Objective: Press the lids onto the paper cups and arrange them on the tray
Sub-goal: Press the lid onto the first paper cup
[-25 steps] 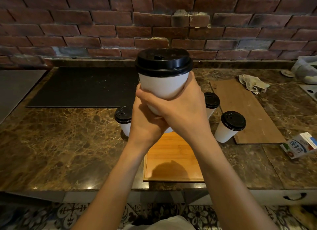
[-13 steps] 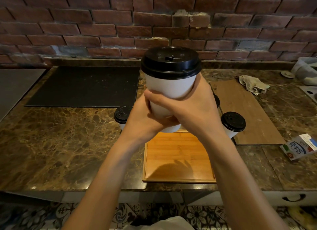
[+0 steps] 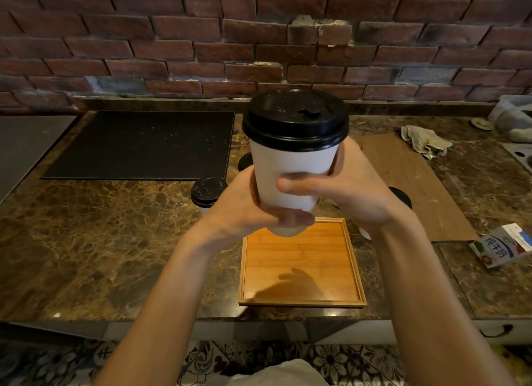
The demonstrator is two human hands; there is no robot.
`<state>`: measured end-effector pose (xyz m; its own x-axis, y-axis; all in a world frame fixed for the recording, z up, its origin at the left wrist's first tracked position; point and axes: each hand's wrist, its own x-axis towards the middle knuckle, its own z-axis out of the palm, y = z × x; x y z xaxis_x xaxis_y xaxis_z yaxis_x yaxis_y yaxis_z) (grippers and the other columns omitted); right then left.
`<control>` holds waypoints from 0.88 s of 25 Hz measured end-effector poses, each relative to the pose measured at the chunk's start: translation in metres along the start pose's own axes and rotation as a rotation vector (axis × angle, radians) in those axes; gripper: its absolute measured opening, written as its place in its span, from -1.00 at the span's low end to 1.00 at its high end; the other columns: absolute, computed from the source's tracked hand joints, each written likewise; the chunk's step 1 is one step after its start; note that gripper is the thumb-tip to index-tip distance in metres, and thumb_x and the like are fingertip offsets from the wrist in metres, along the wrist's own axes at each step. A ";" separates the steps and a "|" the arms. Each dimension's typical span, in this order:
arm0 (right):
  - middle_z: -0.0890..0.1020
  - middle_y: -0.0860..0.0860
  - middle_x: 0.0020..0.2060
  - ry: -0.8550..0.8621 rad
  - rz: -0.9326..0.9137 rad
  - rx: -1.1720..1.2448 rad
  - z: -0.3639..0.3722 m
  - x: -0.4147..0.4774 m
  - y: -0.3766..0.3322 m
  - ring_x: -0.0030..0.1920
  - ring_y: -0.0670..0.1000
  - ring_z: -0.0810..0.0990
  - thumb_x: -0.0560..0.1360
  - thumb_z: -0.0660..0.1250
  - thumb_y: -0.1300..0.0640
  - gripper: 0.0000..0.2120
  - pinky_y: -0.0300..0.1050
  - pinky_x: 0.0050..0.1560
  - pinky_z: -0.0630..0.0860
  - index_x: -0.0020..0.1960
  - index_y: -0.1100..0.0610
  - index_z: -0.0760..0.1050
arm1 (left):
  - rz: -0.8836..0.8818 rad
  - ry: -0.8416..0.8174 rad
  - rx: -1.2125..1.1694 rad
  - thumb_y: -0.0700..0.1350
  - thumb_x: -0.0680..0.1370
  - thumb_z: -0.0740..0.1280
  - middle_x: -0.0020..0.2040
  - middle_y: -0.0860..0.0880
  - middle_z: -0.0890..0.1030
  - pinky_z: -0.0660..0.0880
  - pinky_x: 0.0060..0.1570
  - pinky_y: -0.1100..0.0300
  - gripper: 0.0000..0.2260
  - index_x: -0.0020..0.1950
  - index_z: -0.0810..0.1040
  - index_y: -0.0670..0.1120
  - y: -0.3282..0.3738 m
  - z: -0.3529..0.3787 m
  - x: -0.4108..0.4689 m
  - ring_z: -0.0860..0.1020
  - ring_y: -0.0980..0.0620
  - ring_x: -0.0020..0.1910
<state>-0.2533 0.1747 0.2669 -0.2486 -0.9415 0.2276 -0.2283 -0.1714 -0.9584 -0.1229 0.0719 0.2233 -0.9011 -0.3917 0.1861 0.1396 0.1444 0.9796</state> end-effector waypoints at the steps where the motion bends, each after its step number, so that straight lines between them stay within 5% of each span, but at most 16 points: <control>1: 0.66 -0.09 0.03 -0.017 0.003 0.012 -0.001 0.000 0.001 0.11 -0.11 0.63 0.26 0.55 0.20 -0.45 -0.25 0.03 0.56 0.21 0.03 0.49 | 0.006 -0.006 -0.003 -0.40 0.27 0.47 -0.03 0.09 0.66 0.55 -0.06 0.28 -0.49 0.18 0.50 -0.13 -0.001 0.001 0.000 0.62 0.13 0.02; 8: 0.63 0.00 0.14 -0.011 0.029 0.018 -0.003 -0.002 0.004 0.19 -0.05 0.60 0.24 0.52 0.04 -0.30 -0.18 0.07 0.56 0.34 0.14 0.42 | 0.026 0.041 0.023 -0.40 0.27 0.48 -0.02 0.06 0.66 0.54 -0.07 0.33 -0.49 0.19 0.49 -0.20 -0.003 0.002 0.000 0.63 0.12 0.02; 13: 0.65 -0.13 0.09 0.035 0.023 -0.030 -0.005 -0.006 -0.002 0.16 -0.15 0.60 0.29 0.54 0.13 -0.42 -0.29 0.03 0.54 0.27 0.04 0.46 | 0.043 0.114 0.059 -0.34 0.25 0.54 -0.03 0.13 0.67 0.54 -0.11 0.37 -0.46 0.18 0.50 -0.14 0.002 0.005 -0.003 0.63 0.16 0.00; 22: 0.62 -0.13 0.11 0.254 0.046 -0.078 0.015 -0.012 -0.005 0.12 -0.18 0.59 0.22 0.60 -0.05 -0.29 -0.20 0.04 0.61 0.30 -0.01 0.42 | 0.054 0.294 0.152 -0.27 0.22 0.61 0.00 0.13 0.66 0.53 -0.09 0.41 -0.40 0.20 0.49 -0.06 -0.002 0.012 -0.001 0.62 0.21 0.02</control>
<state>-0.2348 0.1828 0.2666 -0.4862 -0.8431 0.2297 -0.2805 -0.0984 -0.9548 -0.1276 0.0827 0.2203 -0.7336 -0.6221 0.2734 0.1013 0.2977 0.9493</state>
